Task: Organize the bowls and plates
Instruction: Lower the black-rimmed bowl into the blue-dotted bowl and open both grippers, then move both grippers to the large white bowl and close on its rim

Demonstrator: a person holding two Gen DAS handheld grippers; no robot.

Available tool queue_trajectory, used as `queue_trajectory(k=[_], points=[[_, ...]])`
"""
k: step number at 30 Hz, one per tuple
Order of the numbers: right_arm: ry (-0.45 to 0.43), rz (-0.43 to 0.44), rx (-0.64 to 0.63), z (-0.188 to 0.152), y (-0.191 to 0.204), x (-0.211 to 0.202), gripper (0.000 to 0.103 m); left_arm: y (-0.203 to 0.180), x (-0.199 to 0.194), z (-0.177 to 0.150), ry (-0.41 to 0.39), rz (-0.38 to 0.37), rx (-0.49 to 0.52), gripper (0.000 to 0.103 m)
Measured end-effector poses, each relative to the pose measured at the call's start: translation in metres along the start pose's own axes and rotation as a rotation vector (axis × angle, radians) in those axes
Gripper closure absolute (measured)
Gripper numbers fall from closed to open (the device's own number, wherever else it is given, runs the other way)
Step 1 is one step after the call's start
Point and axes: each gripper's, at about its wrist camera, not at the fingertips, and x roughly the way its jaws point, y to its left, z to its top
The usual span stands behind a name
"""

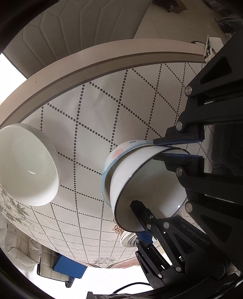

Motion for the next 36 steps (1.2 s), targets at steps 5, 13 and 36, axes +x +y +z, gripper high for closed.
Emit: queue_trajectory(k=[5, 13, 36], points=[[-0.001, 0.009, -0.012, 0.0, 0.004, -0.003, 0.092, 0.007, 0.002, 0.001, 0.014, -0.01, -0.023, 0.09], [-0.001, 0.018, -0.019, -0.003, 0.005, -0.003, 0.092, 0.012, 0.001, -0.014, 0.009, 0.0, -0.041, 0.09], [-0.235, -0.01, -0.08, 0.065, 0.003, -0.094, 0.001, 0.069, -0.065, 0.063, -0.217, -0.069, -0.309, 0.021]])
